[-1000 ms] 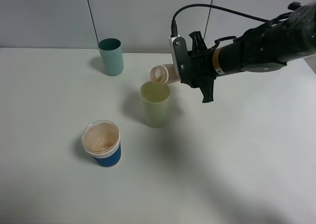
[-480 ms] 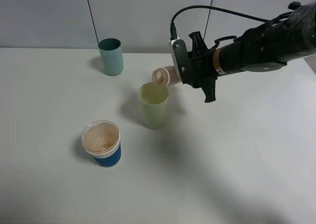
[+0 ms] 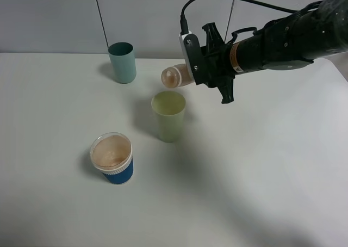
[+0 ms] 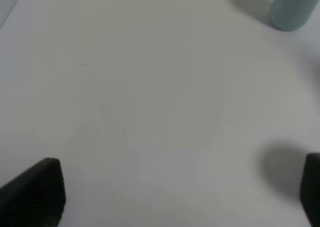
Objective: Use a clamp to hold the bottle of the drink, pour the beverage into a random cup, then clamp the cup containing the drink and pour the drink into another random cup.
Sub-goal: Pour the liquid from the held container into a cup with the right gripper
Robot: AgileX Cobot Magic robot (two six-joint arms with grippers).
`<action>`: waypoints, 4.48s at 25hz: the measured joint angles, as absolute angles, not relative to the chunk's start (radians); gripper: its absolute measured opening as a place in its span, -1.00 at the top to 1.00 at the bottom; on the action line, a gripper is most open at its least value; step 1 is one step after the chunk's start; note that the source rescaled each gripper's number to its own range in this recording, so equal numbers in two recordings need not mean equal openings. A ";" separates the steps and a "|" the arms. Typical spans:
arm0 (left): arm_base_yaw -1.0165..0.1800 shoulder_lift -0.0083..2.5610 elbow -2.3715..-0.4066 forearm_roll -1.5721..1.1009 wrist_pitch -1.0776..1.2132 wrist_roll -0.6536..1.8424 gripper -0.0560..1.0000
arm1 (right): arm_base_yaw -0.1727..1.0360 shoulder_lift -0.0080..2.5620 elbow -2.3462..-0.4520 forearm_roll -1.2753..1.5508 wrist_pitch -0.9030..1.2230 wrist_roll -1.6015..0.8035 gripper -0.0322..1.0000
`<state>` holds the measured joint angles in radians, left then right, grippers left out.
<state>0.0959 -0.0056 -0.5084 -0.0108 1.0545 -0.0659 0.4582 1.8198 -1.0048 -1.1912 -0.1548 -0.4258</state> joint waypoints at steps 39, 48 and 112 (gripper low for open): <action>0.096 -0.006 -0.508 -0.011 1.054 -0.066 -0.91 | 0.485 1.820 -1.005 -1.305 -0.088 -0.459 0.90; 0.096 -0.006 -0.508 -0.011 1.054 -0.066 -0.91 | 0.485 1.812 -1.005 -1.312 -0.071 -0.460 0.90; 0.096 -0.006 -0.508 -0.011 1.054 -0.066 -0.91 | 0.526 1.802 -1.023 -1.398 0.075 -0.462 0.92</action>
<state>0.0959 -0.0056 -0.5084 -0.0108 1.0545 -0.0659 0.5262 1.8023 -1.0226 -1.3982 0.0749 -0.4620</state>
